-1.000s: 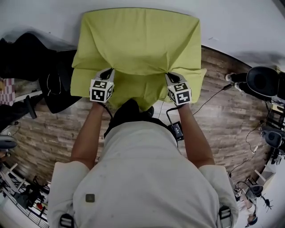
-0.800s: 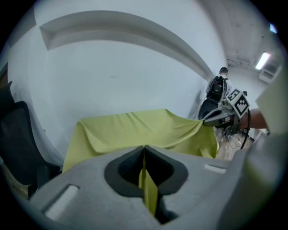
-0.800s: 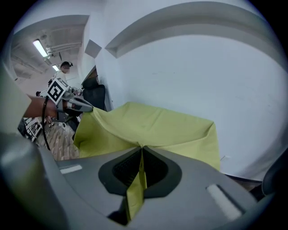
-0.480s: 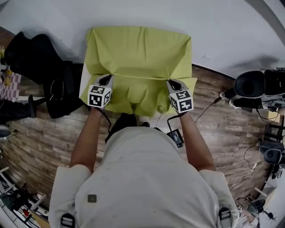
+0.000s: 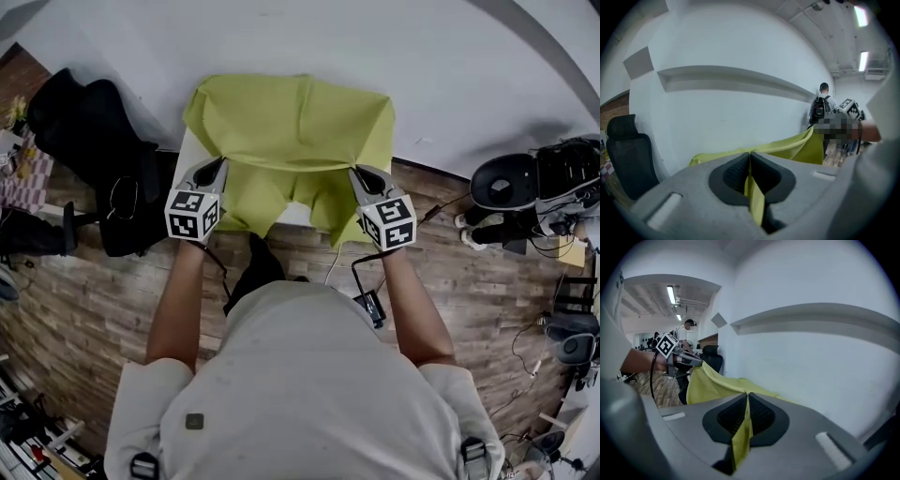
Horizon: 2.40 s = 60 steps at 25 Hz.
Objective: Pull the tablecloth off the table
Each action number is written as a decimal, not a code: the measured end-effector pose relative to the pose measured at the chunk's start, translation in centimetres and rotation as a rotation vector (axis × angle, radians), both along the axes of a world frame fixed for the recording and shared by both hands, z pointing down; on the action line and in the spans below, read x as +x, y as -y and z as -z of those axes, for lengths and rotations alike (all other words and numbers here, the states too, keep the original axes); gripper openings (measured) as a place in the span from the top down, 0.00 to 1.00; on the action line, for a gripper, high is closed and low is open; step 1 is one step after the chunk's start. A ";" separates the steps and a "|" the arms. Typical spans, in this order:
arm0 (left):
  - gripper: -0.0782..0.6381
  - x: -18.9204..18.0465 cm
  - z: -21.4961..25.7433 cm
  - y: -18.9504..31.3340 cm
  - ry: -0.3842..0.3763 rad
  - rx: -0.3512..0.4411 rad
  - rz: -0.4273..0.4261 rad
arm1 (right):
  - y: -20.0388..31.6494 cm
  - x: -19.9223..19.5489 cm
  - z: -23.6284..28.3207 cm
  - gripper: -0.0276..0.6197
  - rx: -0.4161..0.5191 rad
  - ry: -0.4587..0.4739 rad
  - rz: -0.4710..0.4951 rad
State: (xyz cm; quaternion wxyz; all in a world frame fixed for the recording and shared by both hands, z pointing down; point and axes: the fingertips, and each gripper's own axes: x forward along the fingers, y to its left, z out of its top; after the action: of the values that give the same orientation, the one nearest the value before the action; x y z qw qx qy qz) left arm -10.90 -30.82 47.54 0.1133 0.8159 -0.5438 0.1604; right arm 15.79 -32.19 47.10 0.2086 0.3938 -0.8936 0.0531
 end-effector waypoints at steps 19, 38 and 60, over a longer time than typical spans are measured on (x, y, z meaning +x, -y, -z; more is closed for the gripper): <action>0.88 -6.0 11.4 -7.4 -0.004 0.191 -0.151 | -8.4 -5.4 12.2 0.93 0.216 0.097 -0.104; 0.88 -16.3 12.9 -18.4 -0.042 0.247 -0.293 | -24.1 -16.7 15.8 0.93 0.284 0.074 -0.196; 0.88 -3.3 25.5 -35.6 0.004 0.449 -0.202 | -39.0 -5.1 26.7 0.93 0.480 0.113 -0.022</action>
State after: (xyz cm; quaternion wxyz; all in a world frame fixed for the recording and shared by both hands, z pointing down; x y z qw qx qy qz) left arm -14.23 4.83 22.07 -0.0888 0.8706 -0.4816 0.0478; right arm 10.70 6.84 20.41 0.0581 0.4381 -0.8866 -0.1364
